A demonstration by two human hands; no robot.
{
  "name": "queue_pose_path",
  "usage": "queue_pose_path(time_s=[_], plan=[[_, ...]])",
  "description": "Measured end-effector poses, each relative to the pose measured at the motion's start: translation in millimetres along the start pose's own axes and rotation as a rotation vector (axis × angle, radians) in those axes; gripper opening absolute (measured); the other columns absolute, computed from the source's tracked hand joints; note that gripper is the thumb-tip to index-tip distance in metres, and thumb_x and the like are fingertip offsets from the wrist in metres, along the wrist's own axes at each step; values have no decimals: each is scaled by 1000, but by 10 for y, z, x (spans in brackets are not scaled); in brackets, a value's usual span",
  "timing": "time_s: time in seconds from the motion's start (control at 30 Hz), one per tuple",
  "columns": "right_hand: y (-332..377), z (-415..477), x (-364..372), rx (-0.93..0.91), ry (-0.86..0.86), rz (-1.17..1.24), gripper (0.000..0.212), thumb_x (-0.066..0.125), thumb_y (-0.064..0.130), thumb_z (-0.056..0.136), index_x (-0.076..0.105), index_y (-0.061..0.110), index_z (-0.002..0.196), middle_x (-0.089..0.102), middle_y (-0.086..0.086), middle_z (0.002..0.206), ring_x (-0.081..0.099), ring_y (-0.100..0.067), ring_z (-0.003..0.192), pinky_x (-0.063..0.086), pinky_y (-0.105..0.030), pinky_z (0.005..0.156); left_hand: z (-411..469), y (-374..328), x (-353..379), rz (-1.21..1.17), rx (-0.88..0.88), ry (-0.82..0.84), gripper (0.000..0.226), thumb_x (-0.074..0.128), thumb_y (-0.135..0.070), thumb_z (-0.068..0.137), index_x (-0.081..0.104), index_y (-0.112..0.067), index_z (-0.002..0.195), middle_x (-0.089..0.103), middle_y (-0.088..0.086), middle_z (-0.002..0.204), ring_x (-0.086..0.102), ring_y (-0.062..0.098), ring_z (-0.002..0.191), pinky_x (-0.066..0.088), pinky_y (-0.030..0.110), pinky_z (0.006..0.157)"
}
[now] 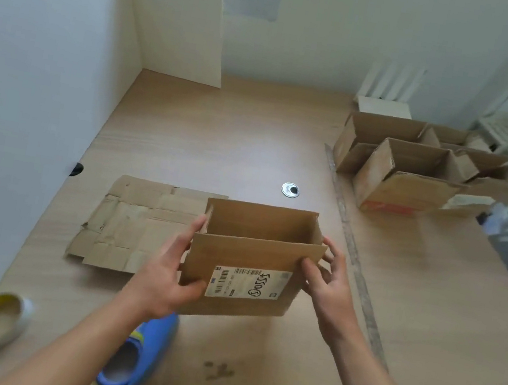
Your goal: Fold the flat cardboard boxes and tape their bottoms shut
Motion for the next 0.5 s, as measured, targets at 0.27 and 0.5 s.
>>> queue_pose_path(time_s=[0.27,0.5], plan=[[-197,-672,-642,-91,92,-249,27,67,15,93,67,31,115,52,4,136,47,9,122,46,-7,83,-601,-45,699,-94,-4,-101,60,70,-31,79,51,-58,129,48,-10,146,51,8,129,47,15,97],[-381,-899,-704,-65,74,-279,25,71,29,91,65,40,112,52,16,125,50,5,117,52,-24,85,-905,-2,720,-39,-92,-208,52,72,-33,85,49,-56,126,50,-8,141,41,-25,119,42,3,89]])
Point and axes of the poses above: each hand's wrist, its own z-axis towards the middle knuckle, its own x-axis out of the palm, y = z × x, the point moved 8 cm from there along z, towards the middle knuckle
